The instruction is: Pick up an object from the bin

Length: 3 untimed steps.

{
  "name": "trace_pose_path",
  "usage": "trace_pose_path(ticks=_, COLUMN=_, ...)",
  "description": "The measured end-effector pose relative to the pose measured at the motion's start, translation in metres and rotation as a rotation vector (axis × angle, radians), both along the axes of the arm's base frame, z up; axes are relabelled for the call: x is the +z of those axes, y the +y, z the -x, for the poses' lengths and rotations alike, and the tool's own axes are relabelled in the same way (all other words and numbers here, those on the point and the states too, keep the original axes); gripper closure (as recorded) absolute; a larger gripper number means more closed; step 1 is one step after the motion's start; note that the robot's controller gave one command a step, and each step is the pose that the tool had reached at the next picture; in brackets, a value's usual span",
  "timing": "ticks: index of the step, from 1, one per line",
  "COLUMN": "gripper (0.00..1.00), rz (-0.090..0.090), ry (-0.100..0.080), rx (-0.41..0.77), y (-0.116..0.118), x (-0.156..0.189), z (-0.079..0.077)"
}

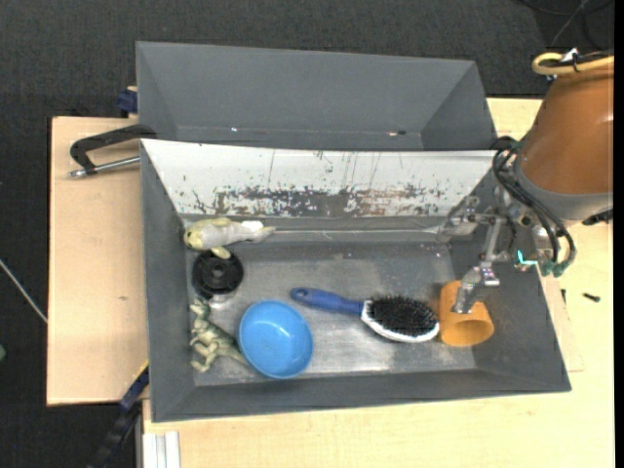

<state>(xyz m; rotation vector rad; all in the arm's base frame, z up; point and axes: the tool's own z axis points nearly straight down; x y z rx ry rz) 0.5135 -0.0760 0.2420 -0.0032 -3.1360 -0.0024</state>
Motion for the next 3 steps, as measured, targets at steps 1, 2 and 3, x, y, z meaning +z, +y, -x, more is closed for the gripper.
trace_pose_path(ticks=1, gripper=0.00, rz=-0.002, ry=-0.010, rx=0.158, y=-0.029, x=-0.173, z=-0.021)
trace_pose_path(ticks=2, gripper=0.00, rz=-0.002, ry=-0.007, rx=0.471, y=0.032, x=-0.165, z=-0.019)
trace_pose_path(ticks=3, gripper=1.00, rz=0.000, ry=-0.008, rx=0.469, y=0.030, x=-0.165, z=-0.019)
